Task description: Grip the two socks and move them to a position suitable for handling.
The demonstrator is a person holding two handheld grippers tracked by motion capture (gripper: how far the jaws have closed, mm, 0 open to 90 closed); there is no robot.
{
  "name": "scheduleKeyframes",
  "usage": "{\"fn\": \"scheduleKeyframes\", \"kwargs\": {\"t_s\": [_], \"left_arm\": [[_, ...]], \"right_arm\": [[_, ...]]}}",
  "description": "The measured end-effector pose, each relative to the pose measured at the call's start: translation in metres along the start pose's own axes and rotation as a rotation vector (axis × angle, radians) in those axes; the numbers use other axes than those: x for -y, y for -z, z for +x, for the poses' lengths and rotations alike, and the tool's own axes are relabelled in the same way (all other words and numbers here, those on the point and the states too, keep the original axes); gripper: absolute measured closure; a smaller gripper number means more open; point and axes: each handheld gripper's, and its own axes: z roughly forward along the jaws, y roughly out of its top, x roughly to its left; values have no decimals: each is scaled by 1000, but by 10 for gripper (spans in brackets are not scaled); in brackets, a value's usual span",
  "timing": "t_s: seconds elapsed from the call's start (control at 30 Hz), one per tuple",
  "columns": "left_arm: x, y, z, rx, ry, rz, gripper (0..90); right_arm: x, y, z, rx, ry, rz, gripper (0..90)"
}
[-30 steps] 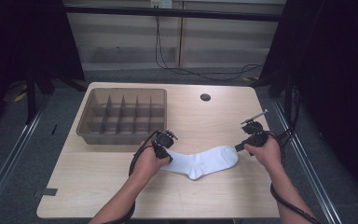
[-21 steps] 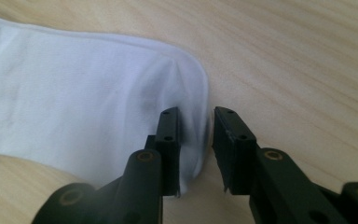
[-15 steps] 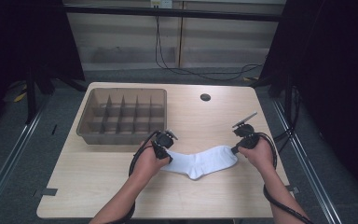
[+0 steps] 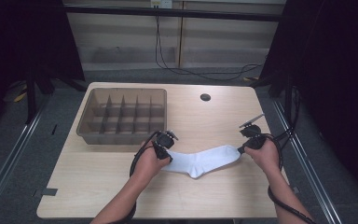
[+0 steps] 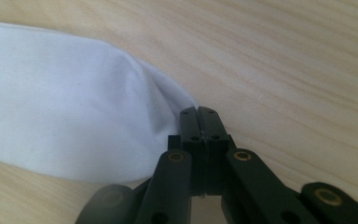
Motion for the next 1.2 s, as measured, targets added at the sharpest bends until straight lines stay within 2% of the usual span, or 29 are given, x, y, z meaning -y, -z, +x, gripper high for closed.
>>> {"fn": "scheduleKeyframes", "kwargs": {"t_s": [0.03, 0.2, 0.27, 0.37, 0.43, 0.5, 0.57, 0.7, 0.73, 0.9, 1.0, 1.1, 1.2], "left_arm": [[0, 0, 0, 1, 1, 0, 900], [0, 0, 0, -2, 0, -1, 897], [0, 0, 0, 1, -4, 1, 896], [0, 0, 0, 0, -5, 0, 895], [1, 0, -1, -5, -2, -5, 894], [1, 0, -1, -5, -4, -5, 894], [1, 0, -1, -6, -6, -9, 895], [0, 0, -2, -9, -15, 3, 896], [0, 0, -2, -8, -15, 6, 895], [-1, 0, -1, -7, -20, 9, 896], [-1, 0, 0, -5, -13, 9, 896], [0, 0, -1, -4, -13, 6, 896], [1, 0, -1, -2, -11, -1, 896]], "right_arm": [[-1, 5, 0, 4, -6, -15, 842], [-3, 21, 0, 10, -9, -43, 795], [-6, 30, 4, -23, 4, -52, 723], [-7, 30, 9, -42, 21, -44, 671], [-9, 22, 17, -37, 47, -18, 627], [-9, 17, 18, -35, 53, -15, 632], [-10, 6, 16, -11, 29, 5, 639], [-10, 3, 9, -14, 8, -2, 676], [-10, 1, 3, -12, -2, 7, 689], [-9, -1, -2, -33, -17, 10, 691], [-10, -2, -2, -14, -16, 17, 678], [-11, -4, 0, -23, -11, 15, 716], [-12, -5, 1, -29, -6, 22, 799]]}}
